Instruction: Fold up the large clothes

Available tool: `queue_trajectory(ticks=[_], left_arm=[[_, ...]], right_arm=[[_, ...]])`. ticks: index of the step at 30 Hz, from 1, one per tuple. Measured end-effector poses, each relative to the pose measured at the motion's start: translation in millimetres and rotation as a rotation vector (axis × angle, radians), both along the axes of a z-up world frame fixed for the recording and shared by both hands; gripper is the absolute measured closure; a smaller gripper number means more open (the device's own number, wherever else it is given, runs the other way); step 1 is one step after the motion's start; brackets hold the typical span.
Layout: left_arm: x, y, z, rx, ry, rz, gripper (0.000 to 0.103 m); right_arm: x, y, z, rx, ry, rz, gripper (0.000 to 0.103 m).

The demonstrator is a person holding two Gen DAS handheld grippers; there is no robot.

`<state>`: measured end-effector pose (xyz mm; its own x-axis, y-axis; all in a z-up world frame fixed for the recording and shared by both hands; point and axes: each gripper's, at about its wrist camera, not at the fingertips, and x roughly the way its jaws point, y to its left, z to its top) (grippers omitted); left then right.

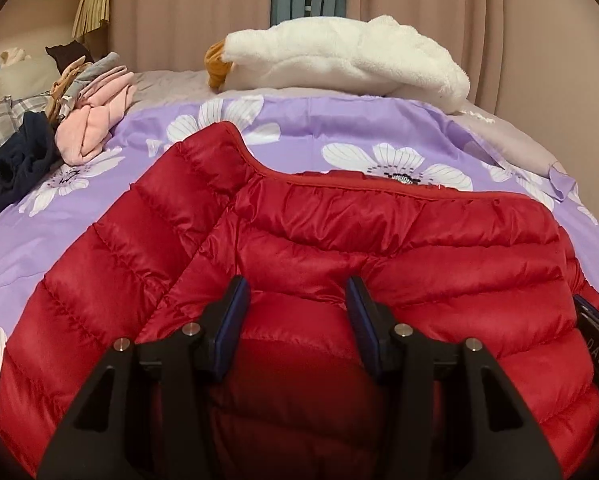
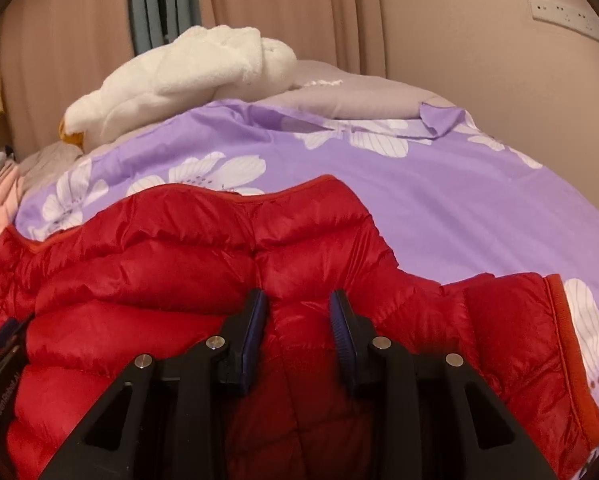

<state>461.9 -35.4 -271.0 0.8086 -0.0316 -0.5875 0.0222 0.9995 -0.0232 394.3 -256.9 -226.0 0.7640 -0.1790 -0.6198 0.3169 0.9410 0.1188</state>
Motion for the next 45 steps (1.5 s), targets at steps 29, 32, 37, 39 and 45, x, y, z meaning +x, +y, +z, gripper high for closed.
queue_trajectory(ticks=[29,32,37,39,45], left_arm=[[9.6,-2.9,-5.7,0.048,0.006,0.032,0.050],[9.5,-3.0,-5.7,0.049,0.005,0.033,0.050],[9.7,-3.0,-5.9,0.048,0.005,0.033,0.050],[9.6,-3.0,-6.0,0.049,0.005,0.034,0.050],[9.6,-3.0,-6.2,0.049,0.005,0.034,0.050]], right_arm=[[15.7,4.5,-2.8,-0.030,0.012,-0.017,0.069],[15.6,4.3,-2.8,-0.030,0.013,-0.016,0.069],[15.6,4.3,-2.8,-0.030,0.012,-0.016,0.069],[15.5,4.2,-2.7,-0.030,0.013,-0.016,0.069],[15.4,3.9,-2.6,-0.029,0.012,-0.015,0.069]])
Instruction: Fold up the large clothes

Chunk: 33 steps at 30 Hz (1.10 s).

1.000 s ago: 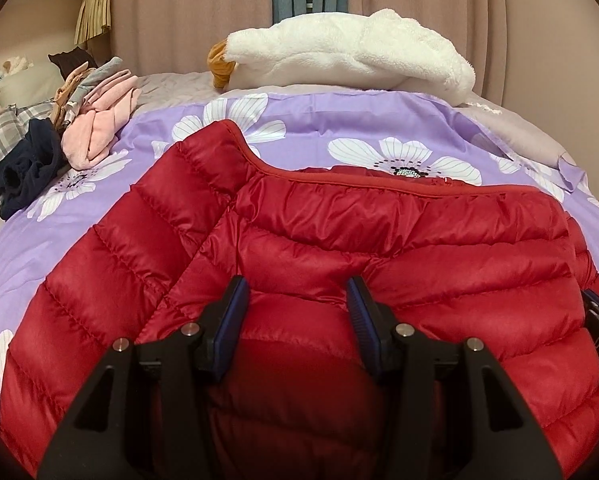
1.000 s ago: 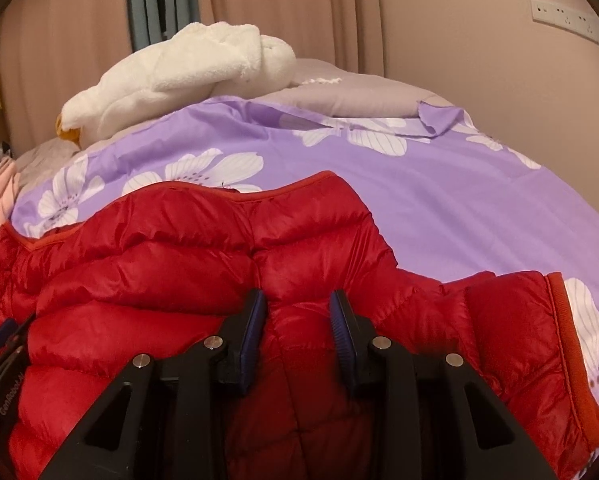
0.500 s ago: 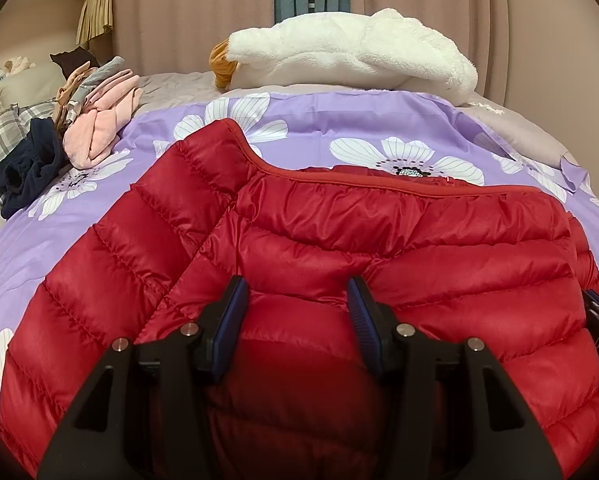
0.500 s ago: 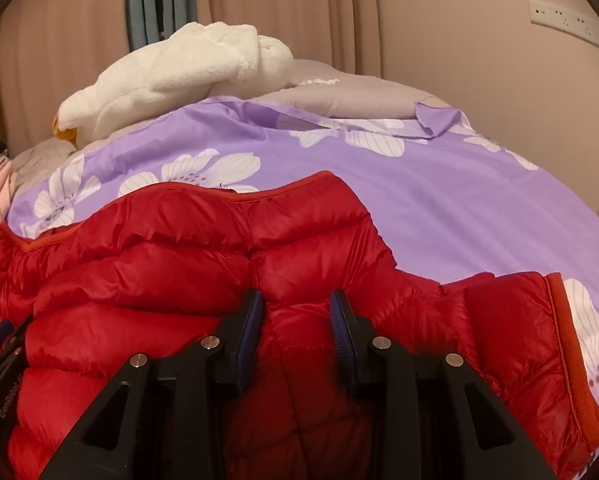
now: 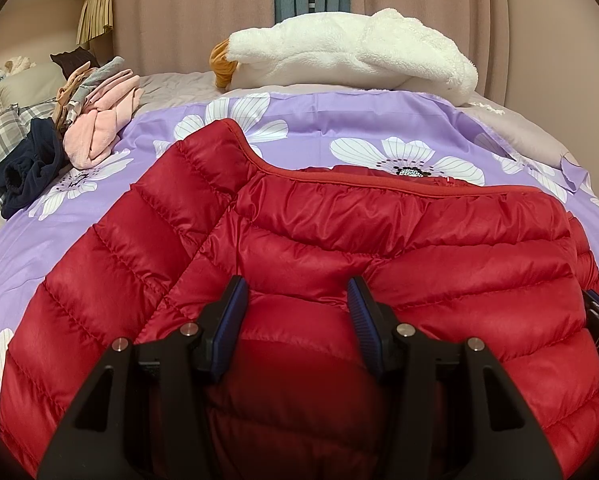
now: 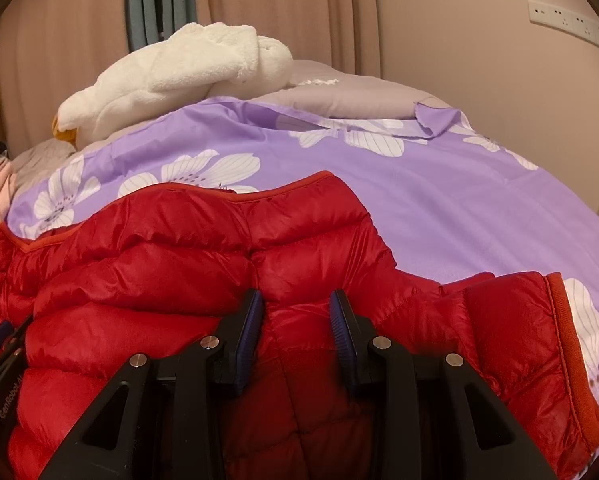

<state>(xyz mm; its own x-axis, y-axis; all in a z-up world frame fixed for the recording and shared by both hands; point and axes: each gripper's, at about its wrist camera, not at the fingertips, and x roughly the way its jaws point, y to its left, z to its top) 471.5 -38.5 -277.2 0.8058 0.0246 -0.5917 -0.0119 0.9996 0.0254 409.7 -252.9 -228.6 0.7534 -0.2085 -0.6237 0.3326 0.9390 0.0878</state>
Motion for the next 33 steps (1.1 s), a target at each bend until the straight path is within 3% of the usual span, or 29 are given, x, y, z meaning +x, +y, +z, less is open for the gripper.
queue_trajectory(ticks=[24,27,31,33], left_arm=[[-7.1,5.3,8.5,-0.002,-0.012,0.009,0.049],[-27.7,15.9,24.0,0.061,-0.052,0.003,0.048],[-65.4,55.3,49.5,0.075,-0.136,0.074,0.047],[-74.4,86.1,54.6,-0.004,-0.105,0.141,0.044]], right_arm=[[-0.1,0.8,1.4,-0.007,0.011,0.002,0.068],[-1.6,2.6,10.6,-0.024,0.062,0.033,0.067],[-34.3,5.0,38.0,0.115,-0.029,0.089,0.058],[-50.3,13.4,50.4,0.178,-0.087,0.114,0.058]])
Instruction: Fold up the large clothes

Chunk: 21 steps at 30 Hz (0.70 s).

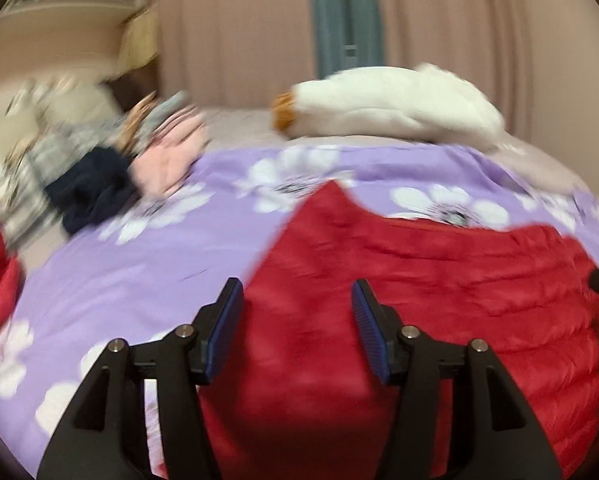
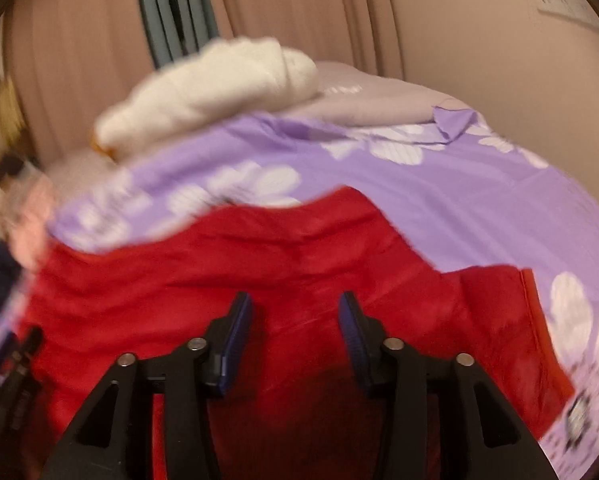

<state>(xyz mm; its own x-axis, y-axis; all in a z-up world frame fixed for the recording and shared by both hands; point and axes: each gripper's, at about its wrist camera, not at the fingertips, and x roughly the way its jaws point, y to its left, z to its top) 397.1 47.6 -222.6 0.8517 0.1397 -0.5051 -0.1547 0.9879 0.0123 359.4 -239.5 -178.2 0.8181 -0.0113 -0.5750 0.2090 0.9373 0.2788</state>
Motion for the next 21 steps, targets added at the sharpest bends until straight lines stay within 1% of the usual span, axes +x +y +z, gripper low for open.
queue_trajectory(ticks=[2,3,4,5,6,7,8,9,11,12,13,15,17,18,21], left_arm=[[-0.8,21.6,-7.4,-0.096,0.048,0.030,0.043],[2.0,30.5,-18.4,-0.122,0.093,0.051,0.040],[4.1,33.3,-31.4,-0.125,0.133,0.056,0.039],[4.0,33.1,-42.6,-0.119,0.151,0.046,0.038],[1.1,30.0,-52.3,-0.105,0.143,0.027,0.038],[-0.3,27.9,-56.3,-0.103,0.135,0.018,0.038],[1.9,27.8,-56.0,-0.109,0.144,0.016,0.038],[6.8,27.6,-56.2,-0.116,0.159,0.011,0.038],[13.9,28.6,-61.1,-0.133,0.186,-0.006,0.037],[15.9,31.5,-63.3,-0.159,0.198,-0.014,0.035],[16.6,36.3,-64.8,-0.190,0.202,-0.017,0.032],[17.4,45.0,-68.0,-0.245,0.211,-0.010,0.026],[17.4,49.7,-69.9,-0.295,0.214,-0.017,0.025],[15.9,49.0,-69.6,-0.303,0.214,-0.018,0.024],[12.7,40.7,-67.3,-0.268,0.210,-0.009,0.023]], right_arm=[[-8.5,16.5,3.3,0.002,-0.027,0.052,0.058],[-9.0,28.2,-0.3,-0.030,-0.023,0.080,0.058],[-5.9,37.5,-5.8,-0.065,0.000,0.093,0.058],[2.2,53.9,-21.8,-0.146,0.072,0.095,0.058],[5.4,63.4,-34.7,-0.203,0.099,0.092,0.057],[4.4,69.7,-43.4,-0.249,0.083,0.083,0.057],[4.1,73.3,-50.8,-0.281,0.069,0.073,0.057],[7.0,74.7,-56.9,-0.292,0.079,0.068,0.057],[13.4,70.0,-57.7,-0.263,0.095,0.073,0.057],[15.9,67.5,-58.6,-0.246,0.099,0.076,0.057],[17.3,66.3,-59.7,-0.239,0.096,0.080,0.057],[17.0,66.8,-60.8,-0.244,0.087,0.078,0.056],[16.0,68.3,-61.1,-0.256,0.083,0.074,0.056],[15.2,70.0,-59.9,-0.257,0.083,0.074,0.056],[10.9,70.5,-58.7,-0.248,0.077,0.074,0.056]])
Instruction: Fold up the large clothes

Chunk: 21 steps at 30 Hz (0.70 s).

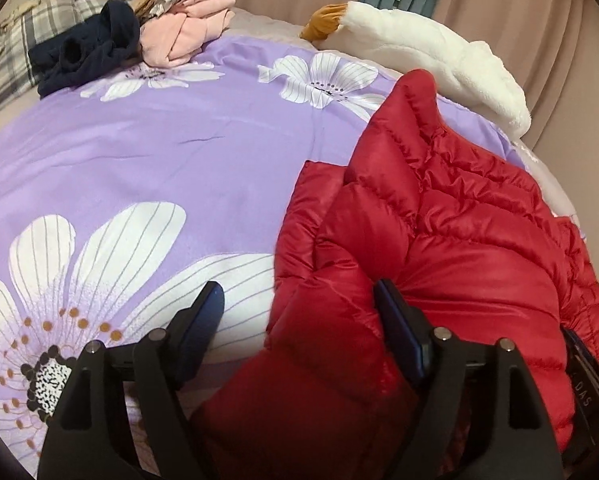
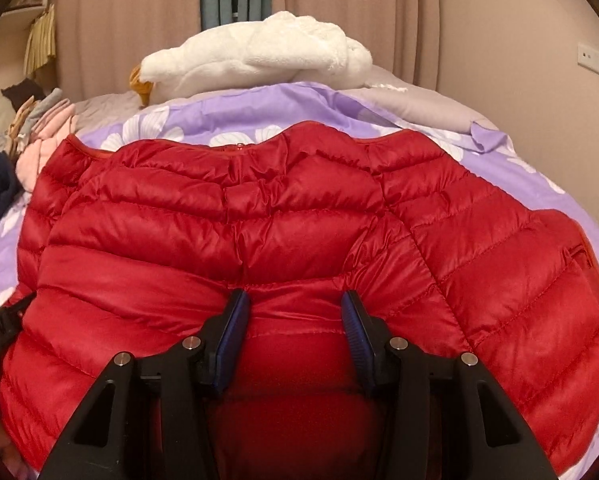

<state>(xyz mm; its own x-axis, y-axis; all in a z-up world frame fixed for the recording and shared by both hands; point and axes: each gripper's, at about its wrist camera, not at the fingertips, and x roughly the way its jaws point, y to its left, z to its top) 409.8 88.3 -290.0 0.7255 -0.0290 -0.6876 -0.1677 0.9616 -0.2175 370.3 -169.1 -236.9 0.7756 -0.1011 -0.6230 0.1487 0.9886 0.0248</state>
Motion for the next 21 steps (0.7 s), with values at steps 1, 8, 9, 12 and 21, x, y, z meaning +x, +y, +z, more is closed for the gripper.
queue_trajectory(ticks=[1,8,9,12,21], left_arm=[[-0.3,-0.9,0.2,0.001,0.001,0.001,0.023],[2.0,4.2,-2.0,-0.009,0.001,0.001,0.023],[1.9,4.1,-2.0,-0.010,0.001,0.001,0.023],[1.8,3.9,-2.1,-0.012,0.001,0.001,0.023],[-4.8,8.1,1.1,-0.021,0.034,0.022,0.015]], right_arm=[[0.1,-0.5,0.0,0.000,-0.002,0.000,0.056],[0.8,0.1,-0.4,-0.002,-0.004,0.000,0.055],[0.9,0.0,-0.5,-0.002,-0.004,0.000,0.055],[-0.2,-0.1,-0.6,0.001,-0.005,0.001,0.055],[0.2,-0.7,-0.4,0.004,-0.009,0.001,0.055]])
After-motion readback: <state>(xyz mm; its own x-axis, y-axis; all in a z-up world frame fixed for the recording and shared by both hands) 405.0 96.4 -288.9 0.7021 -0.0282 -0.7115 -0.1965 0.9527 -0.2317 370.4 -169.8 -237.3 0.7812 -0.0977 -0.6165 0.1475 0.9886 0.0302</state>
